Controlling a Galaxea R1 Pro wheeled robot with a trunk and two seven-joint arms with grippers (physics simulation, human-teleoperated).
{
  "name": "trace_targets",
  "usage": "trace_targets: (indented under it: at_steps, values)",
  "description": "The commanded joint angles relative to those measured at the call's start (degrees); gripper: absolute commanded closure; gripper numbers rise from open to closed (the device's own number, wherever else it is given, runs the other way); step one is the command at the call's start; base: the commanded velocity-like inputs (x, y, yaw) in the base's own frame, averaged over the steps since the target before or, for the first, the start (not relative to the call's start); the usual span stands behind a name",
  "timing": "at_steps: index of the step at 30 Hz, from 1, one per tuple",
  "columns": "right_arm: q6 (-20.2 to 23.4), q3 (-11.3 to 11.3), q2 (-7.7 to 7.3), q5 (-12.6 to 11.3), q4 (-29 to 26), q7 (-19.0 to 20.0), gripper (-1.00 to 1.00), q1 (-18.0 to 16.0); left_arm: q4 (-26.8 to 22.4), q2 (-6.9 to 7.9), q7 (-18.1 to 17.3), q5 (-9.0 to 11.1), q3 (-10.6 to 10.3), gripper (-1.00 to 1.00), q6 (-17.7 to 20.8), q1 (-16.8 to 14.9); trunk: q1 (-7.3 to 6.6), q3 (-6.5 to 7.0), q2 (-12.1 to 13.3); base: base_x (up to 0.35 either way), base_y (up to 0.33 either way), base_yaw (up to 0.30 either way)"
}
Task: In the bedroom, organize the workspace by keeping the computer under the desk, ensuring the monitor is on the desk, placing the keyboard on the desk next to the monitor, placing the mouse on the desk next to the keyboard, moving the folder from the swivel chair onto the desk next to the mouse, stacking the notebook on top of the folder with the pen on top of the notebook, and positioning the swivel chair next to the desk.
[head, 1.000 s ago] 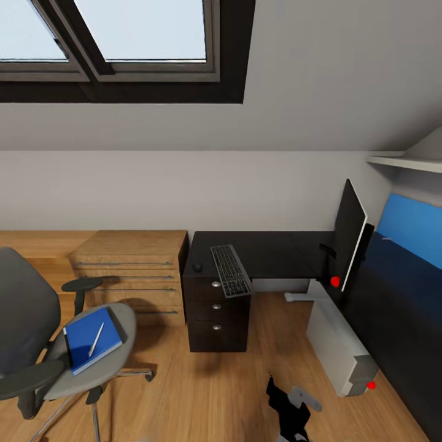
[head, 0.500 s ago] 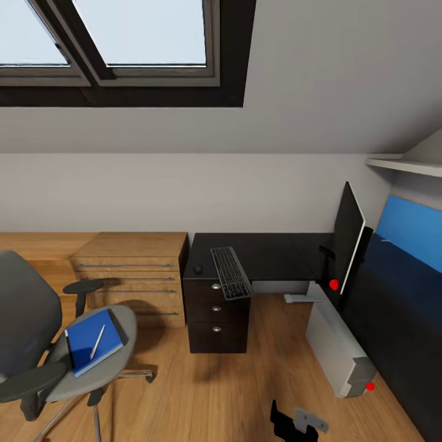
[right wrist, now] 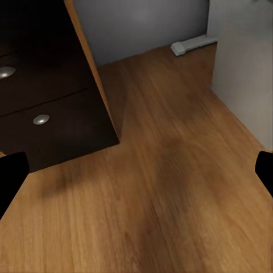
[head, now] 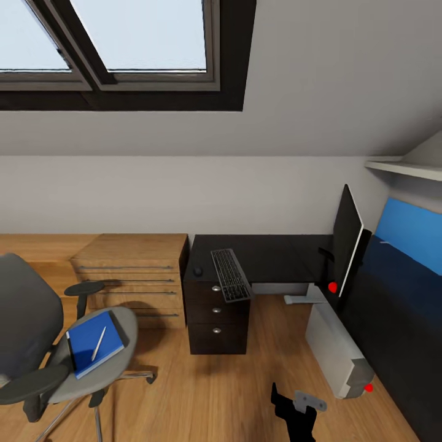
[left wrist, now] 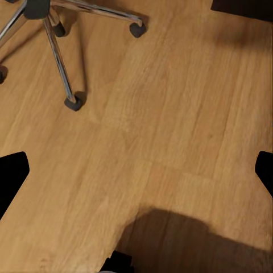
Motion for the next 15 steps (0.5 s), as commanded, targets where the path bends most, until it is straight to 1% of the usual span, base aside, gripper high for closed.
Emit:
trace_targets:
  at_steps: [1,6,15]
  values:
    - [-0.1,0.5,0.00,0.0,0.1,-0.4,-1.00,-0.1,-0.1,0.09,0.1,0.4,-0.2,-1.00,-0.2,0.0,-0.22,0.11,0.4,0.000,0.000,0.000]
    - [-0.2,0.6,-0.03,-0.1,0.2,-0.3,-1.00,0.0,-0.1,0.15,-1.5,0.4,-0.4,-1.00,-1.8,0.0,-1.32,1.01,2.4,0.000,0.000,0.000]
    - [-0.2,0.8,-0.02,0.0,0.2,-0.3,-1.00,0.0,-0.1,0.25,-4.4,0.4,-0.2,-1.00,-2.0,0.0,-3.29,2.62,6.0,0.000,0.000,0.000]
